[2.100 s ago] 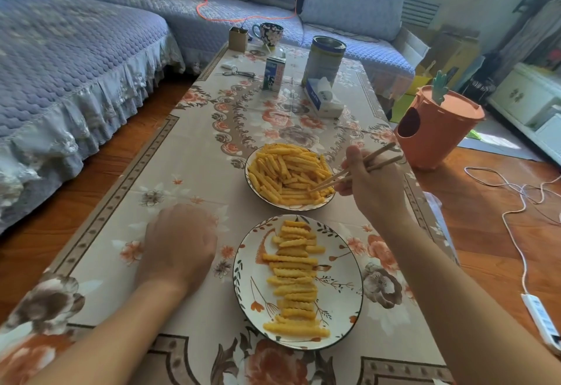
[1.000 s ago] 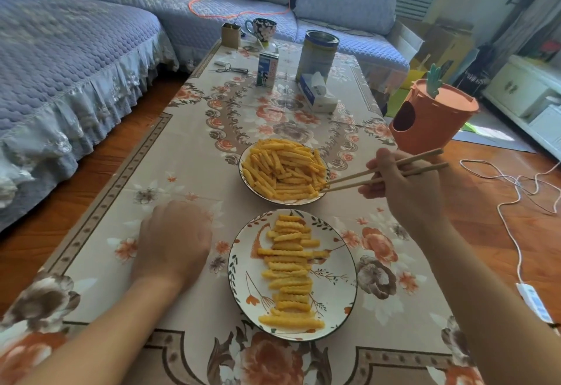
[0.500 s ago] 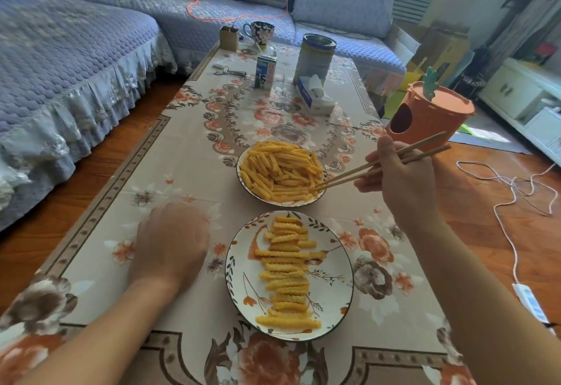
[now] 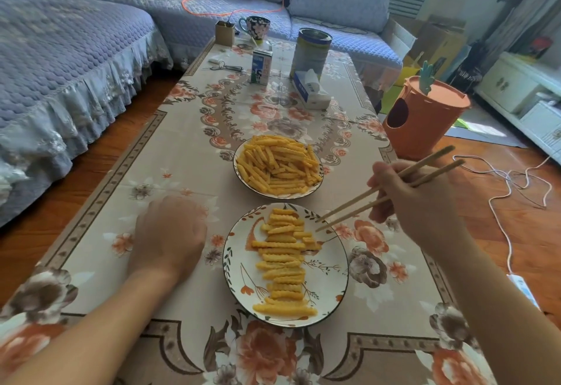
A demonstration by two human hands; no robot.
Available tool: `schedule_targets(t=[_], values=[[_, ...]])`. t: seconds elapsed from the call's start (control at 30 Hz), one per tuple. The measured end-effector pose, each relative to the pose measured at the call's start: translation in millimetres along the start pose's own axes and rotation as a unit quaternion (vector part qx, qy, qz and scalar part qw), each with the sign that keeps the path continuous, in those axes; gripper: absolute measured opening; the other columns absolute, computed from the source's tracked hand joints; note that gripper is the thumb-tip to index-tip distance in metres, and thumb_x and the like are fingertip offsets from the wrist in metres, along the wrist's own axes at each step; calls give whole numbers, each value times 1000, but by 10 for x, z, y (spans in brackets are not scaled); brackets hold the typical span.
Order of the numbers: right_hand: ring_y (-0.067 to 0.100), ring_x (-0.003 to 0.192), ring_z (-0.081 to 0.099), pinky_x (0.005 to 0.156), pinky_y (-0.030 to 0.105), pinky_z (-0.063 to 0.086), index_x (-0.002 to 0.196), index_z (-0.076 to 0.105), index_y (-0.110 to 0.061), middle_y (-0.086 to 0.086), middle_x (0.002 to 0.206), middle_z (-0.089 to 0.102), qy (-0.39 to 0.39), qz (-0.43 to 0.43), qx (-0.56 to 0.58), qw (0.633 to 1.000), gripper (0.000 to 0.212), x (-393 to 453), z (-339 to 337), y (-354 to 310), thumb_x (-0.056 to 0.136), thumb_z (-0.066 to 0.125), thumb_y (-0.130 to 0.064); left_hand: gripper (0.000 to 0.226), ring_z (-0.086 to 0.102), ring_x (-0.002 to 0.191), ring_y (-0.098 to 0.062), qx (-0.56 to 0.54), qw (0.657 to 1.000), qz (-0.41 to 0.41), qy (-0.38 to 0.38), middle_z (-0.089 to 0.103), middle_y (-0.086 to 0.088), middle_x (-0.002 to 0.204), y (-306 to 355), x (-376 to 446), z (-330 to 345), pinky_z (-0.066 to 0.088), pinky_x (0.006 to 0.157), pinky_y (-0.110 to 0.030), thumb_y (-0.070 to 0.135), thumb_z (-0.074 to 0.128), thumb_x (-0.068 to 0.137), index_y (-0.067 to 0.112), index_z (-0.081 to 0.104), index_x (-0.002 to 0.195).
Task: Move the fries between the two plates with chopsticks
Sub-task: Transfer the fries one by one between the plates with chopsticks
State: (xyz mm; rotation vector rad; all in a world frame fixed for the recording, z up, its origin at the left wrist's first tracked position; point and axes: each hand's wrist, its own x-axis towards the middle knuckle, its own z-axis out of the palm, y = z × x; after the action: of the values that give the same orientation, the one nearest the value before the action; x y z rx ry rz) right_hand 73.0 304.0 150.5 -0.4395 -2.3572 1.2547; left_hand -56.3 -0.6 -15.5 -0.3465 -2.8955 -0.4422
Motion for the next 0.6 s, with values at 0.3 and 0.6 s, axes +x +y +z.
schedule_targets(t=[0.3,0.6], values=[[30,58,73,63,49,64,87,71,-10,8,62,70,36,-11,39,999,32,445,288,141,104,56,-32,37,49,104,-30,3,1000,2,0,60,-9,111,-11,10,22,42,89,-48,37,40,86,19,63,107],[24,52,72,51,28,60,83,70,-13,11,63,71,38,12,19,999,30,600,555,39,102,60,-34,36,49,102,-30,8,1000,3,3,59,-8,109,-17,16,35,42,88,-48,38,40,86,19,63,106]])
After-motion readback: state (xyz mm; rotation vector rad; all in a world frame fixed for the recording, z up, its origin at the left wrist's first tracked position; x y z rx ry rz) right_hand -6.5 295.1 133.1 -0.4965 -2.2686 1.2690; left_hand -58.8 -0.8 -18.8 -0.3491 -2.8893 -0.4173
